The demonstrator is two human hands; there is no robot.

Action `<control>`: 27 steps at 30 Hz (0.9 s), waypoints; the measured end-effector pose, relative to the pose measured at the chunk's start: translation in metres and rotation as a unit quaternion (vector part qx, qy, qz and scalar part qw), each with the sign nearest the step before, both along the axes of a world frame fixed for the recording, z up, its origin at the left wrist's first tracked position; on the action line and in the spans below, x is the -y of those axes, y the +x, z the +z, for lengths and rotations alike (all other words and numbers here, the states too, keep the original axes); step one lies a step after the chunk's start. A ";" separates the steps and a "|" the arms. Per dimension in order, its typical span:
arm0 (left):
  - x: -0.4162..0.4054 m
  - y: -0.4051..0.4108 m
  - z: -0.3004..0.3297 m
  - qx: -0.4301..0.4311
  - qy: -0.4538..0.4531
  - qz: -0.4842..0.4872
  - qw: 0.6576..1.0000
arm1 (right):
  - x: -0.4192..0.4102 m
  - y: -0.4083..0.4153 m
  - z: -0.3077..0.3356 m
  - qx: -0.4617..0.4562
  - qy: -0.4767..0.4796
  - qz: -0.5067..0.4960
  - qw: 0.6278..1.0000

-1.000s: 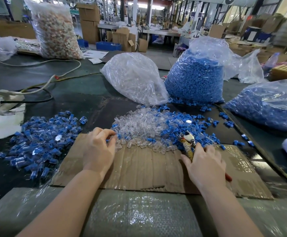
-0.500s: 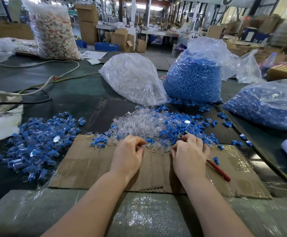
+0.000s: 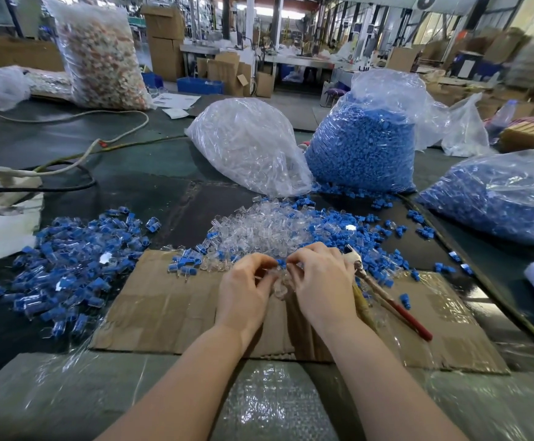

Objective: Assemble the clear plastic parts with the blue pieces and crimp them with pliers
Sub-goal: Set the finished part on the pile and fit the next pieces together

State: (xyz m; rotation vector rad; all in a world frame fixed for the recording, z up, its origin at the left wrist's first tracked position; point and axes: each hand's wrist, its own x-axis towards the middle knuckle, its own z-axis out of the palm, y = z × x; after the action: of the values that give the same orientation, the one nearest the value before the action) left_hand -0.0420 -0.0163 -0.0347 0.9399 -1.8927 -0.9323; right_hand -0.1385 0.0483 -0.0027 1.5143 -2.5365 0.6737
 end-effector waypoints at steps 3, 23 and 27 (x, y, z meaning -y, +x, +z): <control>0.001 0.002 -0.001 -0.026 0.016 0.017 0.999 | 0.013 -0.001 0.002 -0.009 0.008 -0.013 1.000; 0.006 0.001 -0.003 -0.054 0.018 0.024 0.998 | 0.048 0.000 0.008 -0.056 0.110 -0.016 0.992; 0.004 0.001 -0.004 -0.006 0.002 0.031 1.000 | 0.051 0.000 0.013 -0.029 0.145 -0.027 0.989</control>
State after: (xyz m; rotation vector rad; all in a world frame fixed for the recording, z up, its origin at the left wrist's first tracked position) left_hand -0.0412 -0.0208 -0.0385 0.9862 -1.8418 -0.9030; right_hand -0.1384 -0.0024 0.0104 1.5125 -2.7123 0.2567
